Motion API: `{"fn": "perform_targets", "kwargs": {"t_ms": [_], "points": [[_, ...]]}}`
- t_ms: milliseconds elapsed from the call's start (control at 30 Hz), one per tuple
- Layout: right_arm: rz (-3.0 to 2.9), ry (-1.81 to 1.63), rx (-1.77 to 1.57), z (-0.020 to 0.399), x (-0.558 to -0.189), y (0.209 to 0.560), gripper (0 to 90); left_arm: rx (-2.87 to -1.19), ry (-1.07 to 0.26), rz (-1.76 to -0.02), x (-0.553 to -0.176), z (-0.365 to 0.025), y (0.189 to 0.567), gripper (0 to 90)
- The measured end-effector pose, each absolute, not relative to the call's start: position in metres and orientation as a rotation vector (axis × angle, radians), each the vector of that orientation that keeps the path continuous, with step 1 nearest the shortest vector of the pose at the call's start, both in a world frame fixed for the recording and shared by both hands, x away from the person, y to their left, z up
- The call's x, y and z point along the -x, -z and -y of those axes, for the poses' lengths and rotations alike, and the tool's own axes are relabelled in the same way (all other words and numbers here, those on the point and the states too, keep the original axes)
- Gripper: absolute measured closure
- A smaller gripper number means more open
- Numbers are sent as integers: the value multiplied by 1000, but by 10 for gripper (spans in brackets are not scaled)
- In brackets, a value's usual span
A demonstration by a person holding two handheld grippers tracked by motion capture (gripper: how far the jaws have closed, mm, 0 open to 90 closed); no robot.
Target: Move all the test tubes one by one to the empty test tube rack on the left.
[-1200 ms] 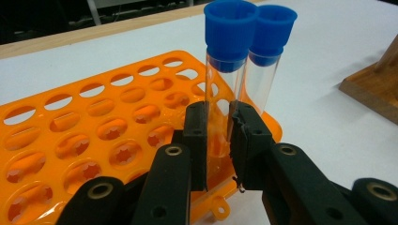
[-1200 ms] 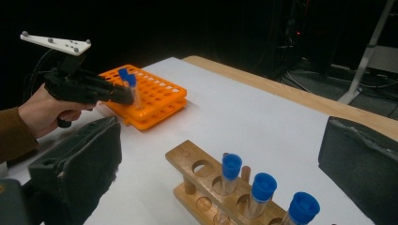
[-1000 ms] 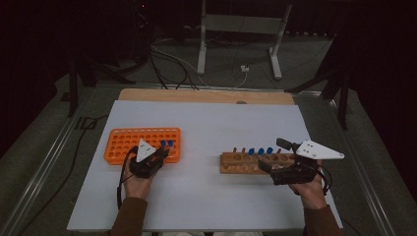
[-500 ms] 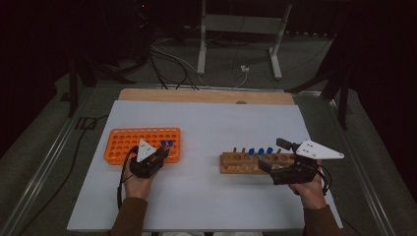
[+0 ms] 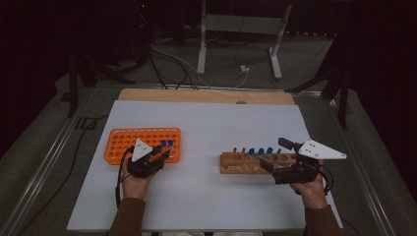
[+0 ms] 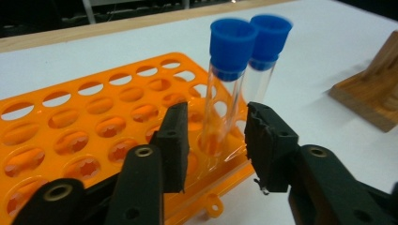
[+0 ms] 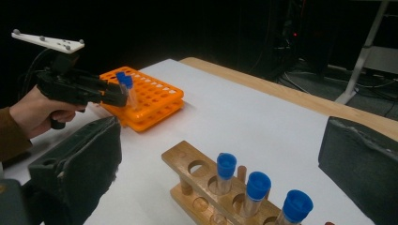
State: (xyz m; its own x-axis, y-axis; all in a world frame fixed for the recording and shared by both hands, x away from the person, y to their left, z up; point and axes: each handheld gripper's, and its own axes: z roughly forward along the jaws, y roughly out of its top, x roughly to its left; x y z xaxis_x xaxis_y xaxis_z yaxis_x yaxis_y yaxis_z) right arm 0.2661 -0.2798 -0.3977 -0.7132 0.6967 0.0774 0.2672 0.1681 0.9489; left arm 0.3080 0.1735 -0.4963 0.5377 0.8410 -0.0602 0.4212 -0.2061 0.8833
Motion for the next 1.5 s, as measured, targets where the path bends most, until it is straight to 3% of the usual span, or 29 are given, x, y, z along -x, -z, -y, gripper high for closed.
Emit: {"fn": "perform_targets", "kwargs": {"t_ms": [333,367,633,667,833,900,1000,1333,1500], "points": [[-2061,-1558,-914,281,-266,397,0,-1777,-516,-1036,-303,-181,489,487],[-2058,-1557,-917,282,-266,397,0,-1769,-510,-1033,-302,-182,487,435],[-2040,-1539,-940,287,-269,401,0,-1715,-503,-1011,-295,-183,477,284],[-2034,-1530,-952,289,-271,403,0,-1711,-501,-1014,-295,-183,477,225],[-2024,-1522,-981,293,-274,408,0,-1696,-494,-1020,-292,-182,474,159],[-2022,-1508,-1003,296,-277,411,0,-1697,-482,-1021,-292,-181,473,79],[-2023,-1490,-1015,297,-279,414,1,-1713,-473,-1009,-291,-178,472,31],[-2046,-1434,-1053,303,-286,430,143,-1701,-502,-982,-286,-175,468,8],[-2089,-1433,-1066,309,-292,444,419,-1694,-502,-983,-285,-175,467,8]]}}
